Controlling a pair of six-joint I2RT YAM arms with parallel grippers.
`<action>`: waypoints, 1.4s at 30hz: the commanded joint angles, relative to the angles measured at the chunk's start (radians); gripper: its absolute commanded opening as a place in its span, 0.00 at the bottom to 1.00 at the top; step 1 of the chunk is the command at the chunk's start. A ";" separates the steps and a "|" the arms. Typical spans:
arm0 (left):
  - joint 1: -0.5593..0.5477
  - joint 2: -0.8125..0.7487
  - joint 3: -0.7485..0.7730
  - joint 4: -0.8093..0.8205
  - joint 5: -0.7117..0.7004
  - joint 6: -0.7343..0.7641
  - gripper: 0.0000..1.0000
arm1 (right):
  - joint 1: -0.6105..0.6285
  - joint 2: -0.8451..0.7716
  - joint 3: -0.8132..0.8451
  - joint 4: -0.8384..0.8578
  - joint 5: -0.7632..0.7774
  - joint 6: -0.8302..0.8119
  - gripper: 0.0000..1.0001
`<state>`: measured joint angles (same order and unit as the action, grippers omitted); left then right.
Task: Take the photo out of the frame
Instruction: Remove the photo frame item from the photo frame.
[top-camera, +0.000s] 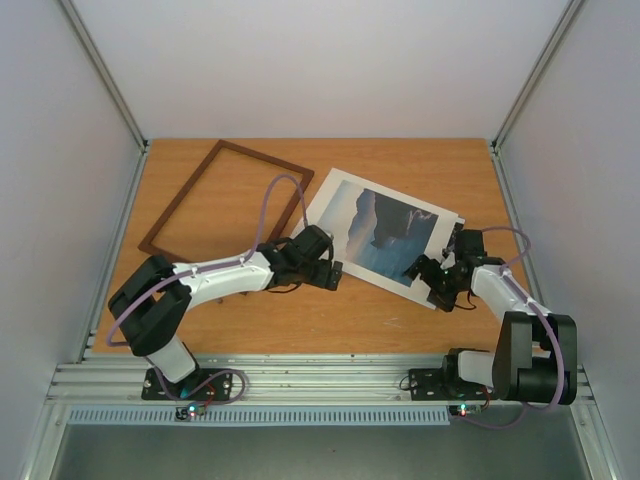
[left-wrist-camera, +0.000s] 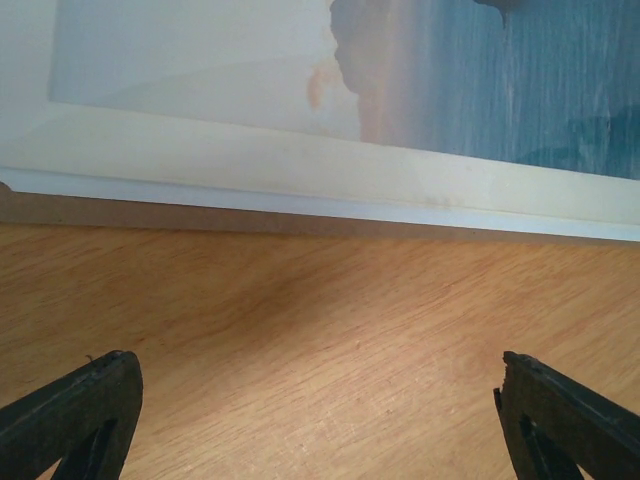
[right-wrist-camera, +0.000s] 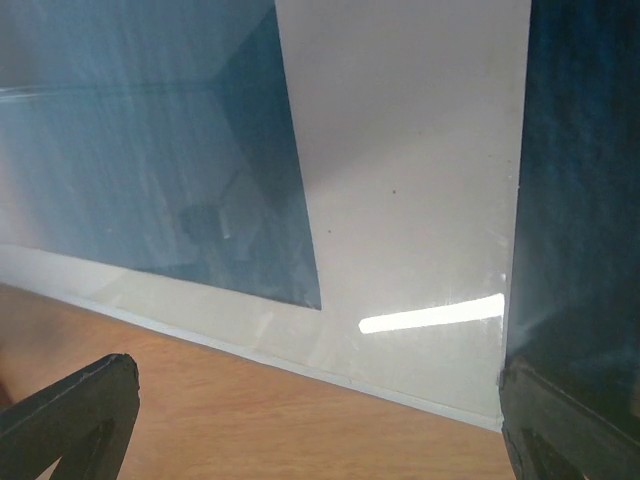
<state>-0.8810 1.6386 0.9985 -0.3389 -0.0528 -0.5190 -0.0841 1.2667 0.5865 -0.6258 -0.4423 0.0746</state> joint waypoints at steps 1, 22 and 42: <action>-0.018 0.014 0.006 0.066 -0.010 0.027 0.97 | 0.001 0.019 -0.073 0.109 -0.095 0.034 0.98; -0.042 0.081 0.074 0.101 -0.013 0.101 0.98 | -0.011 -0.135 0.024 -0.144 0.111 -0.022 0.99; 0.053 0.169 0.103 0.105 0.093 0.049 0.98 | -0.011 -0.014 -0.028 -0.028 0.110 0.000 0.98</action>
<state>-0.8478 1.7859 1.0840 -0.2718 -0.0059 -0.4450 -0.0914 1.2274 0.5812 -0.6941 -0.3313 0.0704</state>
